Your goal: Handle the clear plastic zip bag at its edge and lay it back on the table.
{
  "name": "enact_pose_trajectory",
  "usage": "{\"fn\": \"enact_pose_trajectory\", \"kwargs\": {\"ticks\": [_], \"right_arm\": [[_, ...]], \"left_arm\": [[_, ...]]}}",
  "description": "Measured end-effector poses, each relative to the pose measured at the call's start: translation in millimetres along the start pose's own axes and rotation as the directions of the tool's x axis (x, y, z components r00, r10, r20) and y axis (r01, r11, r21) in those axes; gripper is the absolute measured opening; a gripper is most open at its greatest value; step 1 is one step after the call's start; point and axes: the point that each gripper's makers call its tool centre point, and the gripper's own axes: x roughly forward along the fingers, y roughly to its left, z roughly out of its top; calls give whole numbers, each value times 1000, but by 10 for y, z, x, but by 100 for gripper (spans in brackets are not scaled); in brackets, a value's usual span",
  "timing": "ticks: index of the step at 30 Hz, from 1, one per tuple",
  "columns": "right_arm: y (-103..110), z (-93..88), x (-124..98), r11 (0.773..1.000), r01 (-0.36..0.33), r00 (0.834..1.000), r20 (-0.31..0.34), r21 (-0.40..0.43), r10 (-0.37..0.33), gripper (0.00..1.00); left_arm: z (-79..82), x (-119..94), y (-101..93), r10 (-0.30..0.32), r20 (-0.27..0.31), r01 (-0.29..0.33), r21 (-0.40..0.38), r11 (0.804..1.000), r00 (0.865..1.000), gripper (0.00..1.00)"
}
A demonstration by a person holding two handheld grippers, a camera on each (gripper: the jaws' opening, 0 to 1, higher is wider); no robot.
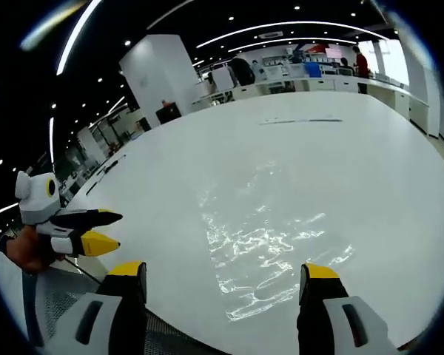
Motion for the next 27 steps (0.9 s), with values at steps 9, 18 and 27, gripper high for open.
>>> {"fn": "enact_pose_trajectory", "kwargs": {"ticks": [9,18,27], "right_arm": [[63,121,116,998,-30,999,-23,-51,29,84],[153,261,319,993,-55,998,-43,-103,51,82],[381,434,636,985,-87,995,-53,-147,80,80]], "left_arm": [[1,-18,9,1,3,-1,-5,1000,1000,63],[9,-18,60,0,16,0,-20,1000,1000,62],[7,-17,50,-7,17,8,-29,1000,1000,61]]}}
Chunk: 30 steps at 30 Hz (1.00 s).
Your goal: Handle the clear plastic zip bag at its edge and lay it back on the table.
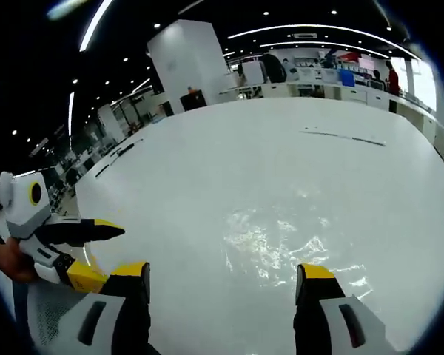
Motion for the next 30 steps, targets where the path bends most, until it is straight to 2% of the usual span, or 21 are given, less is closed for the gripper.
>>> {"fn": "enact_pose_trajectory", "kwargs": {"ticks": [4,12,17,21,27,30], "right_arm": [[26,105,127,1000,-3,1000,8,-3,3,80],[-97,231,313,999,13,1000,-14,-29,-13,79],[-170,328,436,1000,18,1000,-20,-7,-18,79],[-118,397,528,999,10,1000,-28,-34,-11,79],[-143,481,680,1000,8,999,-43,-26,-9,79],[-154,459,708,1000,14,999,-51,-28,-15,79]], "left_arm": [[-12,4,-7,-6,-4,6,-1,1000,1000,61],[0,-5,-39,-11,-2,11,6,1000,1000,62],[-4,2,-50,-14,-2,14,11,1000,1000,62],[-16,11,-59,-19,-9,20,30,999,1000,62],[-18,10,-71,-21,-11,22,31,999,1000,62],[-9,6,-61,-19,-8,19,23,1000,1000,62]]}}
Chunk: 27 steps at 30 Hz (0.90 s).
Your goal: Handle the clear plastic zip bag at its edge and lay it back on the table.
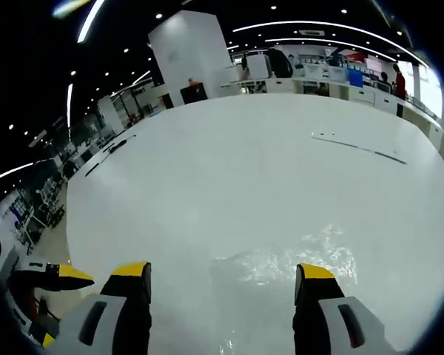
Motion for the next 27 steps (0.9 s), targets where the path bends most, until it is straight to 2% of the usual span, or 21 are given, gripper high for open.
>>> {"fn": "enact_pose_trajectory", "kwargs": {"ticks": [4,7,12,18,22,27], "right_arm": [[1,-110,108,997,18,999,-50,-73,-22,79],[10,-164,140,995,23,997,-67,-94,-29,78],[-48,-188,135,995,71,994,-73,-76,-76,73],[-148,-167,249,993,105,990,-86,-44,-109,72],[-217,-149,318,990,136,987,-87,-33,-138,67],[-199,-92,387,991,131,988,-81,-36,-134,66]], "left_arm": [[3,-1,2,0,1,0,-2,1000,1000,62],[4,-2,8,2,2,-2,-7,1000,1000,62],[-5,3,11,1,2,-1,-11,1000,1000,61],[-14,5,-6,-4,-4,3,-7,1000,1000,61],[-17,4,0,-4,-5,4,-7,1000,1000,61],[-31,10,1,-2,-8,2,-16,1000,1000,61]]}}
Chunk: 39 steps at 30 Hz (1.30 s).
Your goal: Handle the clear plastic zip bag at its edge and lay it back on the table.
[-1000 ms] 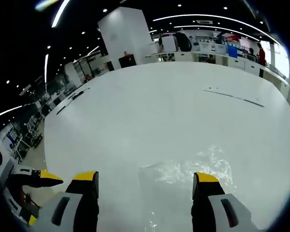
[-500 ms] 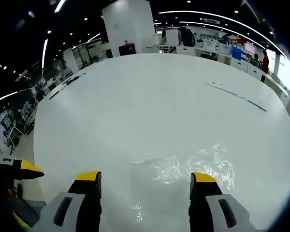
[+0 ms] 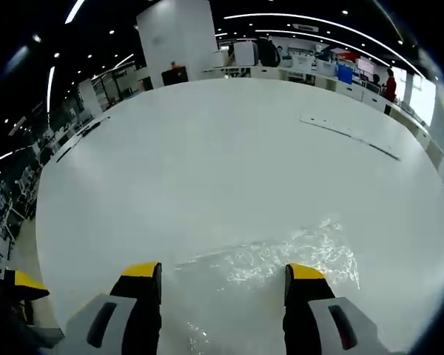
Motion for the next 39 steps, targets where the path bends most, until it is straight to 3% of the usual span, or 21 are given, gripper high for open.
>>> {"fn": "enact_pose_trajectory", "kwargs": {"ticks": [3,7,17,26,32,36,39], "right_arm": [[-60,-47,31,994,28,999,-28,-107,-32,63],[-34,-65,35,986,32,999,-19,-165,-36,60],[-63,-62,72,986,32,999,7,-162,-31,59],[44,-89,33,977,-6,1000,-1,-214,6,41],[66,-114,-7,974,-17,1000,-3,-224,17,36],[33,-136,-29,974,-21,1000,-2,-226,21,20],[26,-130,-19,973,-21,1000,-5,-232,21,17]], "left_arm": [[-7,-2,-10,-2,-5,2,-1,1000,1000,61],[-5,-5,-22,-3,-7,3,-4,1000,1000,61],[3,-5,-22,-1,-5,1,-17,1000,1000,60],[2,-6,-9,-1,-5,1,-8,1000,1000,60],[17,-11,5,3,-1,-3,-15,1000,1000,60],[14,-9,12,4,0,-4,-14,1000,1000,60],[14,-9,14,3,1,-3,-15,1000,1000,60]]}}
